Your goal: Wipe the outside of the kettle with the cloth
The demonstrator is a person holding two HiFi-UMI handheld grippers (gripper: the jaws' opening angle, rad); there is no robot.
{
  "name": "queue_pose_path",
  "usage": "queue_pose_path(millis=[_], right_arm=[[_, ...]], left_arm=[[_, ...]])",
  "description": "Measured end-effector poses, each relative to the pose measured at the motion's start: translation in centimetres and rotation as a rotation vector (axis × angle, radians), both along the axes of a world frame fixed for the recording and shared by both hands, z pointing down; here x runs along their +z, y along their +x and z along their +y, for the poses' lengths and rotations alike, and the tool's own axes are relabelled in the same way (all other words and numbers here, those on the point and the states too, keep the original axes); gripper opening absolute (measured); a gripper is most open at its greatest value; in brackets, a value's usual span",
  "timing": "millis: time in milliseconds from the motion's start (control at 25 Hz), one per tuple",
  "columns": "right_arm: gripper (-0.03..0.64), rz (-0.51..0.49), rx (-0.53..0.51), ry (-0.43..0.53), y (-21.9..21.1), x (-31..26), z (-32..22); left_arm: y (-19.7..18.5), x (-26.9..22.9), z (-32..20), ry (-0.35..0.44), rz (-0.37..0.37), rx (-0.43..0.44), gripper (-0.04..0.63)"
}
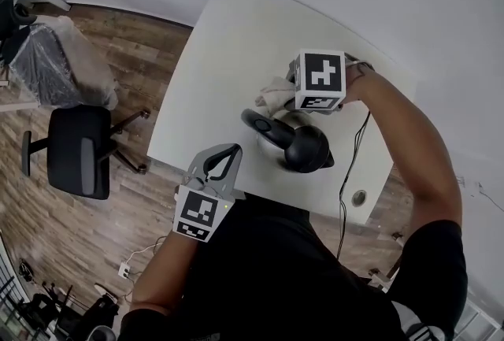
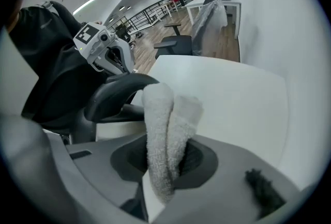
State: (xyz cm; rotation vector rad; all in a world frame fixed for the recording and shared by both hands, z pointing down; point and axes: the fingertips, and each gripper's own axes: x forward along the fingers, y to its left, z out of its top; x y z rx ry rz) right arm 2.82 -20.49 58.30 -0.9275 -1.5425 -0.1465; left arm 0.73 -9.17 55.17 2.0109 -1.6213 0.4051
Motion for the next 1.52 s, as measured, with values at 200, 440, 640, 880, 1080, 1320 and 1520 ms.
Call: queue_pose_path(millis=[200, 440, 640, 880, 1080, 1320, 1520], right_arm=[[0.095, -0.078, -0.049, 0.079, 0.5, -3.6, 1.1], [0.095, -0.154, -0.018, 0.148, 1.3, -7.4, 1.4], [0.095, -0.203, -0.009, 0.231, 2.4, -10.3, 1.9], [0.095, -0.251, 0.306, 0.321, 3.6, -13.3, 2.4], [0.097, -0.62, 1.08, 0.466, 6.0, -19.2, 1.1], [0.097, -1.407, 2.125, -0.402, 13.6, -21.0, 10.8], [0.097, -1.349, 2.234, -0.432, 17.1, -17.6, 16.2]], left_arm=[[0.6, -1.6, 0.3, 0.035, -0.027, -0.009, 0.008], [0.2, -3.2, 0.4, 0.082, -0.058, -0.019, 0.007], [-2.0, -4.4, -0.1, 0.121, -0.05, -0.019, 0.007], [-4.1, -5.7, 1.2, 0.142, -0.038, 0.195, 0.007], [-7.2, -5.7, 3.2, 0.137, 0.033, 0.358, 0.007], [-6.2, -6.8, 4.1, 0.108, 0.178, 0.485, 0.007], [-4.1, -9.7, 7.2, 0.156, 0.218, 0.51, 0.007]])
